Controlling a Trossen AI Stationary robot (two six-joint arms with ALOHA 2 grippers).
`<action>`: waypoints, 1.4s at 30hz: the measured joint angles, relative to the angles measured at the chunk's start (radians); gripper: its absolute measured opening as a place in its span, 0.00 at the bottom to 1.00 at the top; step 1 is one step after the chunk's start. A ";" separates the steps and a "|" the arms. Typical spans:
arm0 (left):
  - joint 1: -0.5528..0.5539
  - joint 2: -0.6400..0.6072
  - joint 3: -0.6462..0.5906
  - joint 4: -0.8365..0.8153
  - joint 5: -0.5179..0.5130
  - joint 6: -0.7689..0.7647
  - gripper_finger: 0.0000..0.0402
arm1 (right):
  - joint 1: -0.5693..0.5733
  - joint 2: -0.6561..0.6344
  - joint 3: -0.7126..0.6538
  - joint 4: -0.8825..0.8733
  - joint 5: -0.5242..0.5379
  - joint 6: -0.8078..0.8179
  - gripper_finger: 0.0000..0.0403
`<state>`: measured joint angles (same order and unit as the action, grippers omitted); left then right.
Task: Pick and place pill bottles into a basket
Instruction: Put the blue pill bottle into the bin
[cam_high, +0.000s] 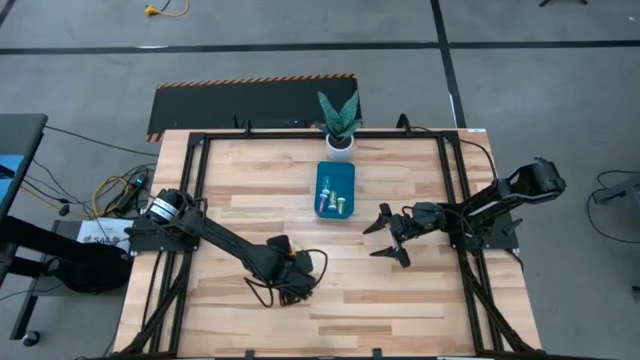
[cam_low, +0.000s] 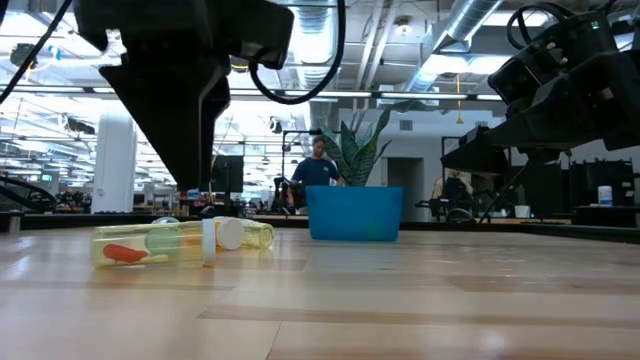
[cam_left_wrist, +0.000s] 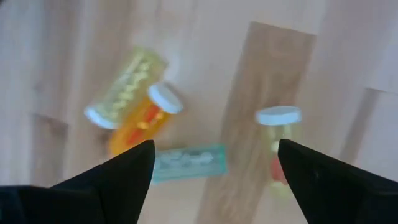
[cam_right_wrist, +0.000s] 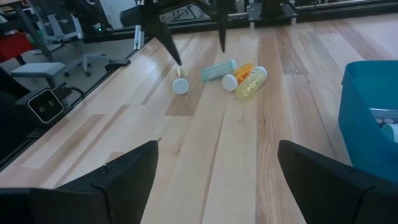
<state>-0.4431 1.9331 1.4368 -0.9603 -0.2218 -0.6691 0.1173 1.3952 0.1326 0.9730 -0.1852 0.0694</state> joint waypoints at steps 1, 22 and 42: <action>0.000 0.000 0.000 0.009 0.016 0.003 0.83 | 0.000 0.000 0.000 0.000 0.000 0.001 0.81; -0.037 0.000 0.000 0.003 0.045 -0.163 0.83 | 0.000 0.000 0.000 0.000 -0.001 0.089 0.81; 0.004 -0.019 0.000 -0.081 -0.017 -0.133 0.83 | 0.000 0.000 0.000 0.000 -0.001 0.086 0.81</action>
<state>-0.4387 1.9141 1.4364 -1.0408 -0.2384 -0.8023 0.1173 1.3952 0.1322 0.9730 -0.1860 0.1550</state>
